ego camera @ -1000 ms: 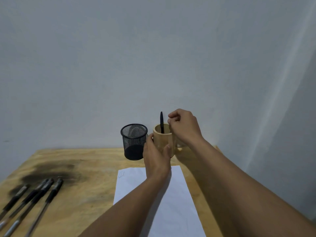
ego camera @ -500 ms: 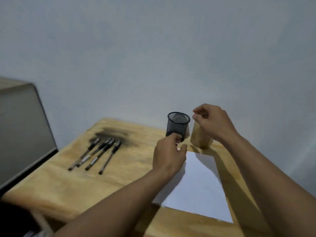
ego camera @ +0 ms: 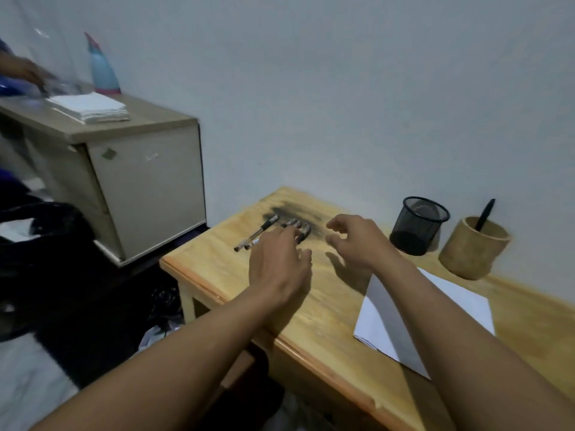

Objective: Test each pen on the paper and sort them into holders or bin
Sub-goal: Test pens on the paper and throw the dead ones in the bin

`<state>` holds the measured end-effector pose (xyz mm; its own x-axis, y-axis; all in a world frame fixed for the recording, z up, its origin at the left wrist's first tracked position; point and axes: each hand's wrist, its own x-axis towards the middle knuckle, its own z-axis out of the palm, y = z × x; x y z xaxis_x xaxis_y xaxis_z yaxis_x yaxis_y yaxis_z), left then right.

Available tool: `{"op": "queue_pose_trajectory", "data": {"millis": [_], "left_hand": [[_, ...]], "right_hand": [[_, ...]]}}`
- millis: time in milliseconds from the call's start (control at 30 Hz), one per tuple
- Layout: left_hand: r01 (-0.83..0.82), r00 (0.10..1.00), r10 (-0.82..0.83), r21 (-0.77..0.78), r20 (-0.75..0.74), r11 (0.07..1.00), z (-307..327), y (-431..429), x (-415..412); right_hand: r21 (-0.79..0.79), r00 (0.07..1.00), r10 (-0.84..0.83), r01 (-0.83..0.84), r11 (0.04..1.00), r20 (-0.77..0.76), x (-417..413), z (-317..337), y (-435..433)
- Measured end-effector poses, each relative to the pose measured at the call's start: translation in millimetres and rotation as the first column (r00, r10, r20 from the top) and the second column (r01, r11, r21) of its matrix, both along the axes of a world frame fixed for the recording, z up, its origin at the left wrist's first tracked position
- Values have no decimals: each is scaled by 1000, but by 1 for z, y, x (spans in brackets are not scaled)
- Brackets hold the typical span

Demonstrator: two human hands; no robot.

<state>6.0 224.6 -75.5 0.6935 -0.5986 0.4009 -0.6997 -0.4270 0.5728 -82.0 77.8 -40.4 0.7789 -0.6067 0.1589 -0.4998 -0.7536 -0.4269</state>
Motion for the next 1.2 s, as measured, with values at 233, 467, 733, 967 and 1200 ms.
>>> {"op": "queue_pose_trajectory", "data": {"millis": [233,467,733,967,1200], "left_hand": [[-120,991,112,113,79,986,-12,20,16],[-43,996,34,116,79,992,-10,21,20],[123,991,-115,-131,68,984,23,2,13],[224,934,-310,-387,-177,894,58,-37,-9],[517,767,-560,-215,-313,828,53,-86,-23]], "right_hand": [[-77,989,123,-129,989,-77,37,-25,26],[-185,983,161,-174,967,-85,39,-36,26],[-322,999,37,-29,946,18,7,-21,26],[66,861,-324,325,944,392,-37,15,19],[677,427,-645,96,730,634,-79,30,15]]}}
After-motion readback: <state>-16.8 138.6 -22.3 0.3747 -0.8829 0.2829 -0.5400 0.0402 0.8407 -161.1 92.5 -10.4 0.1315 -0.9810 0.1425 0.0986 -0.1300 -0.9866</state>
